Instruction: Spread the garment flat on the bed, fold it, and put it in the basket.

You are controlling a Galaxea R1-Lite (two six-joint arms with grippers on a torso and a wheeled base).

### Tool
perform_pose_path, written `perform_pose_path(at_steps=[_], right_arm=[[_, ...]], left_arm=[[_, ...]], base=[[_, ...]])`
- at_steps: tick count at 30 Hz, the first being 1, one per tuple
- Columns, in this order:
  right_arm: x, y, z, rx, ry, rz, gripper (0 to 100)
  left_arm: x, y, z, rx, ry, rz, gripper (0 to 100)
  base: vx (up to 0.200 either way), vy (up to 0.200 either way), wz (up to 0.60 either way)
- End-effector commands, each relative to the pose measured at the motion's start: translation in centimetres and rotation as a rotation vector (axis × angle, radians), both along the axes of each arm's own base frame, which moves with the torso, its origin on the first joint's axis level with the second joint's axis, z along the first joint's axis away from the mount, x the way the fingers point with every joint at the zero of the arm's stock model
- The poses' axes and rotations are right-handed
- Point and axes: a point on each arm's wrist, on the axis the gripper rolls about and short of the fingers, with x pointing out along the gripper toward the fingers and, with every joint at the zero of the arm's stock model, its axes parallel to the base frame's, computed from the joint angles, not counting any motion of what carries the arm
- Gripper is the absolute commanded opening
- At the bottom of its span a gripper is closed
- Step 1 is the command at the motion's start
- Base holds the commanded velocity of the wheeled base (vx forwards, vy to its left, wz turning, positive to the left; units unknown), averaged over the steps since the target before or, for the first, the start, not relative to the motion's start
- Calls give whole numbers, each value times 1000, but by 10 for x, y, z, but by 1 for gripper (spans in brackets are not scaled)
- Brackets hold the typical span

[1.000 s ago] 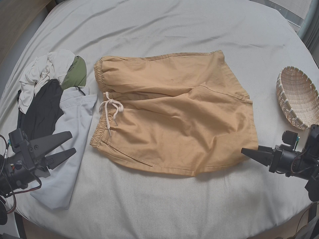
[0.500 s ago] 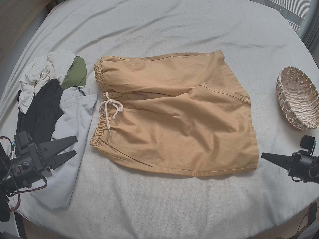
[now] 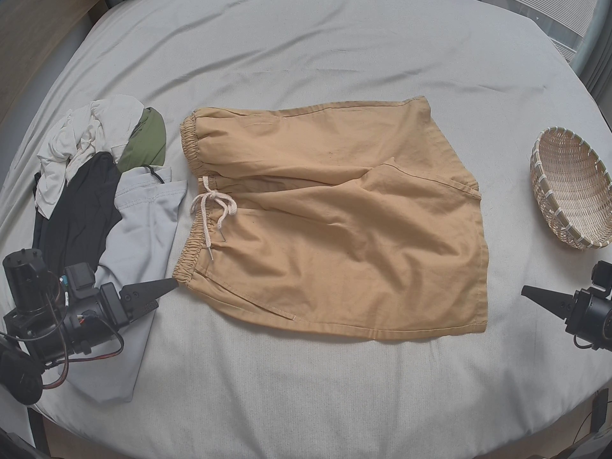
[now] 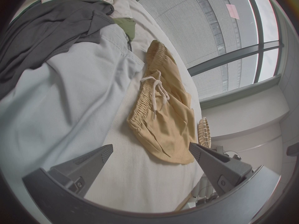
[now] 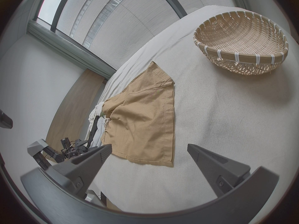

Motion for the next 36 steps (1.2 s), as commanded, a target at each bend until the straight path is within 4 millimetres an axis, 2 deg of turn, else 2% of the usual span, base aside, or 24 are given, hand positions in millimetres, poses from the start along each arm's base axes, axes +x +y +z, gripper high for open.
perform_pose_path(at_steps=[1,9,15,16,27,31,36], right_arm=[[-2,0,1,-2,-12,3,100],[-8,2,5,-2,-37,10,100],[-11,3,5,-3,-47,21,100],[-11,4,5,-3,-47,23,100],[-12,6,-7,3,16,41,100],[8,7,-26,11,149,50,100],[28,12,-44,7,232,86,100]], left_arm=[[25,-6,-8,1,16,-3,100],[50,-23,-10,17,-9,-3,100],[59,-28,-9,20,-20,2,100],[59,-28,-9,19,-19,2,0],[56,-26,-14,29,2,30,0],[43,-23,-11,24,-14,28,0],[39,-24,-9,16,-59,25,0]], base=[[0,0,0],[0,0,0],[0,0,0],[0,0,0],[0,0,0],[0,0,0],[0,0,0]])
